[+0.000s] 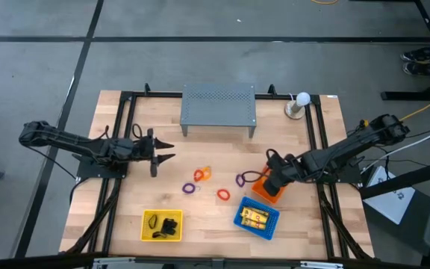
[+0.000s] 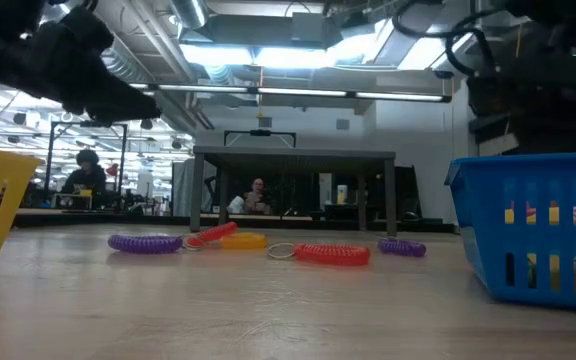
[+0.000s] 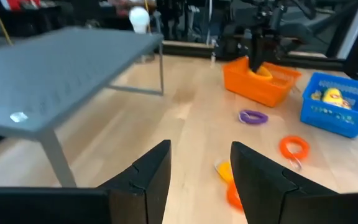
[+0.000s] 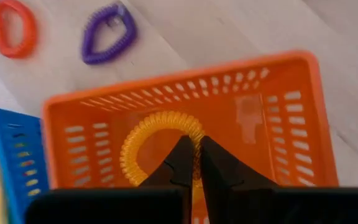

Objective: Pick & Place Office Desk Supplies
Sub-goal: Put the yellow spring keychain into the orange basket, then put the orange spring keychain into the orange basket

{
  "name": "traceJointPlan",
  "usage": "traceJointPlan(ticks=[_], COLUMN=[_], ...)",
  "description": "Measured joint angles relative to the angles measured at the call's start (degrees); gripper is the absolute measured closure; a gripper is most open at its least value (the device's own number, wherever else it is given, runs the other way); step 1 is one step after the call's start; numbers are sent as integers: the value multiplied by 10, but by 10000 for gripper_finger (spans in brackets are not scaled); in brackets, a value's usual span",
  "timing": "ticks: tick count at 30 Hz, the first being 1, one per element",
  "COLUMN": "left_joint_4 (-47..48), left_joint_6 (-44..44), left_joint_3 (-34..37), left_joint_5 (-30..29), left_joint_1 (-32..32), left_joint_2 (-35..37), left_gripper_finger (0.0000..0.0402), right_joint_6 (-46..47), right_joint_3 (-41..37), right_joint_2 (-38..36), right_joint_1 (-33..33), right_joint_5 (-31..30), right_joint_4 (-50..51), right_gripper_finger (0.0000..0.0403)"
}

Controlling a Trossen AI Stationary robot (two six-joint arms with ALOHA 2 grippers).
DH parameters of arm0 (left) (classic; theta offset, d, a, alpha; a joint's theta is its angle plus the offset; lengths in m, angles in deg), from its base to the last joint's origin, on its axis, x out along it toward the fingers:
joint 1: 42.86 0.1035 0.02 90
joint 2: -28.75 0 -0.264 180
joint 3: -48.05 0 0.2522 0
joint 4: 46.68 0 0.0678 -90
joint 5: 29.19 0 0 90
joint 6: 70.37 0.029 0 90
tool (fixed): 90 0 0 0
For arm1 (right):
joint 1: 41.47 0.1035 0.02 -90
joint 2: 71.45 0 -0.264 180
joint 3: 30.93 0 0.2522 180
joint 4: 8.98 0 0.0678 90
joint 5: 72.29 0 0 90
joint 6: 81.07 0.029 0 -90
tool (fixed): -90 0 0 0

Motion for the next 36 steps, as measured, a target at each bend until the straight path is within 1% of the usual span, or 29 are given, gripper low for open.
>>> traceJointPlan(ticks=[3,6,8,9,14,16,18,22,25,30,36], left_joint_4=[-25,-82,-101,-86,-93,-93,-90,-87,-87,-87,-87], left_joint_6=[-14,-8,-3,-3,-2,-2,-2,7,8,7,-1], left_joint_3=[30,69,71,70,70,70,70,70,70,70,70], left_joint_5=[-4,-31,-39,-41,-41,-35,-27,-24,-24,-24,-15], left_joint_1=[-17,-28,-29,-29,-29,-29,-29,-29,-29,-29,-29], left_joint_2=[0,0,1,1,1,1,1,1,1,1,1], left_gripper_finger=[240,240,240,240,240,240,240,240,240,240,240], right_joint_6=[2,3,2,-3,-44,-65,-94,-142,-187,-267,-313], right_joint_3=[-15,-21,-19,-16,14,36,60,104,137,215,283], right_joint_2=[0,0,0,0,0,0,0,3,38,155,294], right_joint_1=[0,0,0,0,0,0,0,-7,-17,-32,-54], right_joint_5=[-2,-9,-9,-9,-5,-7,-15,-41,-37,-22,40], right_joint_4=[-1,-9,-16,-21,-33,-33,-38,-101,-148,-133,-119], right_gripper_finger=[375,342,310,294,212,189,175,170,180,195,197])
